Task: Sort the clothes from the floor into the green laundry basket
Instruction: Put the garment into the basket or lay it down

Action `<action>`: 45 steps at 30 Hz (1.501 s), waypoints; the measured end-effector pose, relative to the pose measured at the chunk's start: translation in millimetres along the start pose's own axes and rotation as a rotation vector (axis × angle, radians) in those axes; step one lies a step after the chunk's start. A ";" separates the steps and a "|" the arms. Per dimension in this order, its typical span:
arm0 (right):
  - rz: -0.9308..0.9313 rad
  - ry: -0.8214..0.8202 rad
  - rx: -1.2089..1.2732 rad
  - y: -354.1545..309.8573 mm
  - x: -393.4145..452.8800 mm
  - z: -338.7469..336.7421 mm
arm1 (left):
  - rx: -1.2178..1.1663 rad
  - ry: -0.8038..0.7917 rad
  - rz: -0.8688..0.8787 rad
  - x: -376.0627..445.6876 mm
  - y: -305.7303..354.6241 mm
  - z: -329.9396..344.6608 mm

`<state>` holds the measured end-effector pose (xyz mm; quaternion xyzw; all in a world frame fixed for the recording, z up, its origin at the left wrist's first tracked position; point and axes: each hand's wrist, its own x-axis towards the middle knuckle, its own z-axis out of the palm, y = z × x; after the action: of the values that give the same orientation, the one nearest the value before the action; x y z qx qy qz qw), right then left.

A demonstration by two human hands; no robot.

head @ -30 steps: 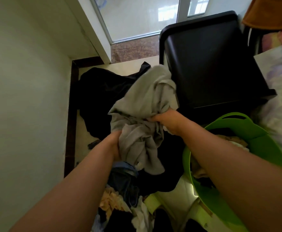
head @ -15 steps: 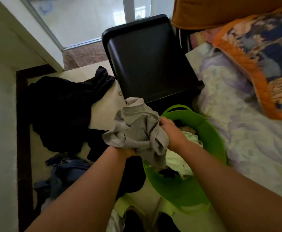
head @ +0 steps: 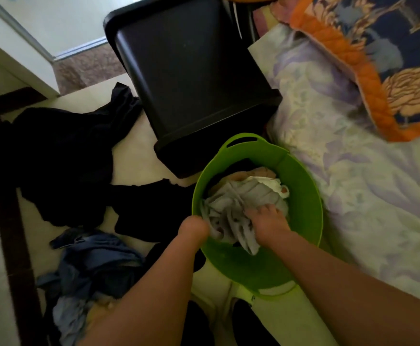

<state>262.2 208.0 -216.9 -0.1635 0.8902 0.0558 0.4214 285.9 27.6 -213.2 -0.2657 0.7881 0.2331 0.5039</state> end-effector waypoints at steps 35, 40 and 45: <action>0.541 -0.179 0.803 -250.9 284.4 164.7 | -0.595 -0.001 -0.031 272.3 -305.2 32.2; 0.377 0.061 0.823 -257.2 303.0 189.9 | -0.574 -0.014 -0.070 288.7 -311.8 46.0; 0.214 -0.029 1.200 -288.7 263.4 149.8 | -0.686 -0.094 -0.109 258.3 -324.9 42.6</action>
<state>313.8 -92.2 -503.9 0.1937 0.7720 -0.4112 0.4443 436.2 -236.5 -499.1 -0.4502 0.6246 0.4692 0.4325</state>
